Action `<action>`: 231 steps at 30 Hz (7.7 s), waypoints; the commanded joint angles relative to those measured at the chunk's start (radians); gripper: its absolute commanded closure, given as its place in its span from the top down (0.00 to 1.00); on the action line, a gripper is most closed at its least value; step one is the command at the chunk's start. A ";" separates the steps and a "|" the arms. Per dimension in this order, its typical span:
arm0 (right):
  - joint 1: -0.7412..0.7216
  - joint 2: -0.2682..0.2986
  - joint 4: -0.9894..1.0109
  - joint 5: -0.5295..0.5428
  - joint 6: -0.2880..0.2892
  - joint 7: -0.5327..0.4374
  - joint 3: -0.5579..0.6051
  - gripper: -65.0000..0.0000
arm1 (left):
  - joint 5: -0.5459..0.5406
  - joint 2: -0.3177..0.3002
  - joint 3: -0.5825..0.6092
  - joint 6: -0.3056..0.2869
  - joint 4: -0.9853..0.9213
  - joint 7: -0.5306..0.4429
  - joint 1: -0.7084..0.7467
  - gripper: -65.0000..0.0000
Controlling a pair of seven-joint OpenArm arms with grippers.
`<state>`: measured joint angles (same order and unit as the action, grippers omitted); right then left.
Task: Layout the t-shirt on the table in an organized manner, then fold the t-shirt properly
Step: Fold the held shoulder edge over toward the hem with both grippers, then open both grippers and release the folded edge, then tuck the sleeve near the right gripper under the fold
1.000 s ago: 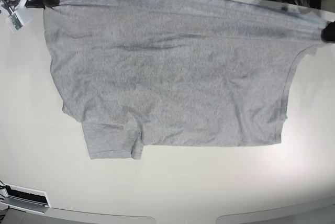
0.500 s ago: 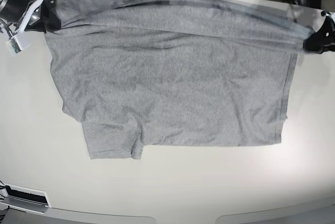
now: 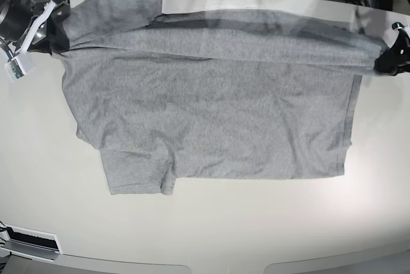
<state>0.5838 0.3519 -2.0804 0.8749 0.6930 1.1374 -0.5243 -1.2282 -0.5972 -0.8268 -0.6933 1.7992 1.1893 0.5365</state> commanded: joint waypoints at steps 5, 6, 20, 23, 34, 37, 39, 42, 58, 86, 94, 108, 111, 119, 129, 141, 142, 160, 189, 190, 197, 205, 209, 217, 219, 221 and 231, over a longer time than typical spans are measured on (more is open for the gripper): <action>0.007 0.014 -0.012 0.102 0.005 0.081 -0.006 0.00 | -0.187 -0.029 -0.040 -0.005 0.012 0.124 0.007 0.00; 0.016 0.015 -0.012 0.124 0.005 0.102 -0.006 0.00 | -0.207 -0.030 -0.043 -0.005 0.012 0.149 0.018 0.00; 0.142 0.090 -0.053 0.173 0.005 0.176 -0.006 0.00 | -0.255 -0.074 -0.217 -0.005 0.013 0.207 0.204 0.00; 0.142 0.100 -0.055 0.207 0.005 0.209 -0.006 0.00 | -0.255 -0.073 -0.224 -0.005 0.013 0.207 0.236 0.00; 0.143 0.100 -0.146 0.326 0.005 0.259 -0.006 0.00 | -0.255 -0.069 -0.223 -0.005 0.014 0.207 0.254 0.00; 0.143 0.100 -0.147 0.321 0.005 0.259 -0.006 0.00 | -0.255 -0.069 -0.223 -0.005 0.014 0.207 0.272 0.00; 0.156 0.100 -0.147 0.304 0.005 0.259 -0.007 0.00 | -0.255 -0.070 -0.223 -0.005 0.014 0.207 0.302 0.00; 0.177 0.100 -0.147 0.262 0.005 0.259 -0.007 0.00 | -0.255 -0.071 -0.224 -0.005 0.014 0.207 0.354 0.00; 0.275 0.100 -0.184 0.282 0.005 0.259 -0.119 0.00 | -0.255 -0.069 -0.224 -0.005 0.150 0.207 0.511 0.00; -0.027 0.097 0.066 0.260 0.005 0.085 0.017 0.00 | -0.210 -0.068 -0.066 -0.005 -0.099 0.047 0.054 0.00; -0.145 0.097 0.192 0.163 0.005 0.034 0.070 0.00 | -0.057 -0.068 0.103 -0.005 -0.233 -0.021 -0.094 0.00; -0.251 0.094 0.270 0.069 0.005 -0.020 0.073 0.00 | 0.073 -0.071 0.192 -0.005 -0.271 -0.105 -0.204 0.00; -0.251 0.095 0.270 0.069 0.005 -0.020 0.073 0.17 | 0.072 -0.074 0.192 -0.005 -0.271 -0.106 -0.204 0.06; -0.251 0.114 0.268 0.171 0.005 0.041 0.072 0.49 | 0.072 -0.116 0.192 -0.005 -0.271 -0.111 -0.204 0.54; -0.135 0.102 0.258 0.435 0.005 0.250 0.072 0.48 | 0.072 -0.129 0.192 -0.005 -0.271 -0.082 -0.201 0.54; 0.003 -0.095 0.264 0.035 0.005 0.010 0.072 0.48 | 0.068 -0.128 0.192 -0.005 -0.271 -0.082 -0.201 0.54; 0.003 -0.109 0.269 0.021 0.005 0.003 0.072 0.48 | 0.068 -0.128 0.192 -0.005 -0.271 -0.082 -0.200 0.54; -0.019 -0.142 0.499 0.102 0.005 -0.060 0.075 0.47 | 0.056 -0.129 0.192 -0.005 -0.271 -0.082 -0.199 0.54; -0.270 -0.121 0.189 0.609 0.005 0.259 0.075 0.00 | 0.018 -0.129 0.192 -0.005 -0.271 -0.079 -0.199 0.46; -0.290 -0.121 0.189 0.602 0.005 0.259 0.075 0.00 | 0.018 -0.129 0.192 -0.005 -0.271 -0.078 -0.199 0.46; -0.369 -0.122 0.192 0.464 0.005 0.241 0.075 0.00 | 0.015 -0.129 0.192 -0.005 -0.271 -0.063 -0.199 0.46; -0.393 -0.126 0.208 0.135 0.005 -0.019 0.075 0.00 | 0.003 -0.129 0.192 -0.005 -0.271 -0.059 -0.199 0.46; -0.405 -0.154 0.235 -0.009 0.005 -0.115 0.075 0.10 | 0.004 -0.129 0.192 -0.005 -0.271 -0.059 -0.199 0.46; -0.474 -0.154 0.235 -0.117 -0.124 -0.106 0.072 0.55 | 0.001 -0.138 0.191 -0.005 -0.270 -0.033 -0.199 0.46; -0.484 -0.145 0.235 -0.066 -0.086 -0.059 0.072 0.55 | -0.013 -0.137 0.190 -0.005 -0.270 0.005 -0.198 0.46; -0.484 -0.132 0.234 0.050 -0.024 0.008 0.072 0.55 | -0.019 -0.136 0.182 -0.005 -0.270 0.033 -0.198 0.46; -0.393 -0.099 0.234 0.362 0.005 0.259 0.054 0.43 | -0.037 -0.054 -0.028 -0.005 -0.271 0.031 -0.113 0.46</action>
<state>0.2035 0.2378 -1.8297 1.2057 0.6930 1.4124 -0.4637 -1.2385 -0.6273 -0.8463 -0.6926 1.5173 1.2346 0.4263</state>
